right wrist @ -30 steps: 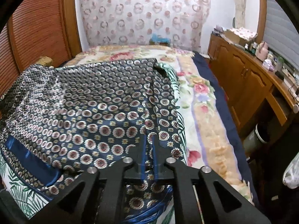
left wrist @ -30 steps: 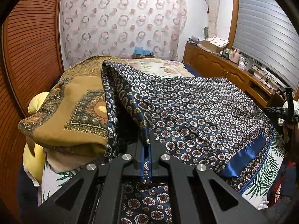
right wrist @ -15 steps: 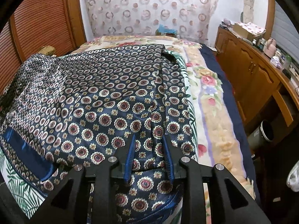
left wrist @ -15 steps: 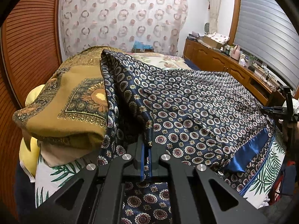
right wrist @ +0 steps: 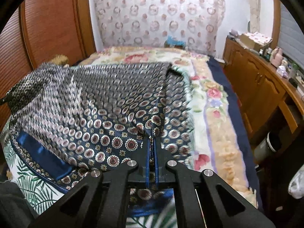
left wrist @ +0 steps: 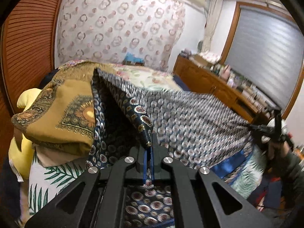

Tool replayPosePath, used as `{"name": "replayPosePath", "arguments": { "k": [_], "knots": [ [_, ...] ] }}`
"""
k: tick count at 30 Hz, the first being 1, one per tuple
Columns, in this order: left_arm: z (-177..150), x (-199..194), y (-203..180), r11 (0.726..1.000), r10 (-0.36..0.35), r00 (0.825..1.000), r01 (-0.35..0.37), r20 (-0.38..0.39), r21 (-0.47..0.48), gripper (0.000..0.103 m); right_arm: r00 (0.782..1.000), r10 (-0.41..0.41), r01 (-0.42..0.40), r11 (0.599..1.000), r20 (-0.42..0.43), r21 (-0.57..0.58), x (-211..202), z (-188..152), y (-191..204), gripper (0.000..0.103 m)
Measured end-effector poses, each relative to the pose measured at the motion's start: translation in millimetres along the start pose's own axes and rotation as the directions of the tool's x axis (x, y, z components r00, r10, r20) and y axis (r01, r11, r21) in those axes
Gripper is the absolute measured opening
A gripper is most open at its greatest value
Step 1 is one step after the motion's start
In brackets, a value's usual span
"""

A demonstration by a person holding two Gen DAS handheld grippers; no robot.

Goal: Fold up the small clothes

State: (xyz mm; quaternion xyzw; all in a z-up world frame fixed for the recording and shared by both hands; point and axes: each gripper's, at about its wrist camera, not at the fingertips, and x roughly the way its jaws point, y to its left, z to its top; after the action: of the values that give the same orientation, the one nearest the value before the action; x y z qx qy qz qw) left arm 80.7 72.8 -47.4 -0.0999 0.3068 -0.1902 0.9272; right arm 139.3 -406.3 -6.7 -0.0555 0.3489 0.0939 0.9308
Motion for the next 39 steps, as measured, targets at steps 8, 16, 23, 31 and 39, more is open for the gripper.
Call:
{"name": "replayPosePath", "arguments": {
  "k": [8,16,23,31,39],
  "knots": [
    [-19.8,3.3,17.0,0.995,0.101,0.992,-0.101,-0.071,-0.003,0.003,1.000,-0.015,0.015,1.000,0.001,0.023,-16.7,-8.7,-15.9,0.003],
    [-28.9,4.1,30.7,0.988,0.156,0.985,-0.156,-0.077,0.012,0.059,1.000,-0.018,0.017,0.998,0.017,0.054,-5.6,1.6,-11.0,0.018],
    [-29.6,8.9,42.1,0.979,0.201,0.977,-0.203,-0.078,-0.023,0.073,0.997,0.001,-0.003,0.999,0.079,0.032,-20.4,-6.9,13.9,0.043],
    [-31.4,36.7,54.7,0.973,0.219,0.965,-0.227,-0.147,-0.046,0.073,0.992,0.108,-0.105,0.993,0.059,-0.053,1.5,-13.3,85.3,0.048],
    [-31.8,41.4,63.0,0.976,0.193,0.967,-0.206,-0.165,-0.067,0.073,0.993,0.114,-0.115,0.986,-0.015,-0.123,35.5,-21.7,129.5,0.048]
  ]
}}
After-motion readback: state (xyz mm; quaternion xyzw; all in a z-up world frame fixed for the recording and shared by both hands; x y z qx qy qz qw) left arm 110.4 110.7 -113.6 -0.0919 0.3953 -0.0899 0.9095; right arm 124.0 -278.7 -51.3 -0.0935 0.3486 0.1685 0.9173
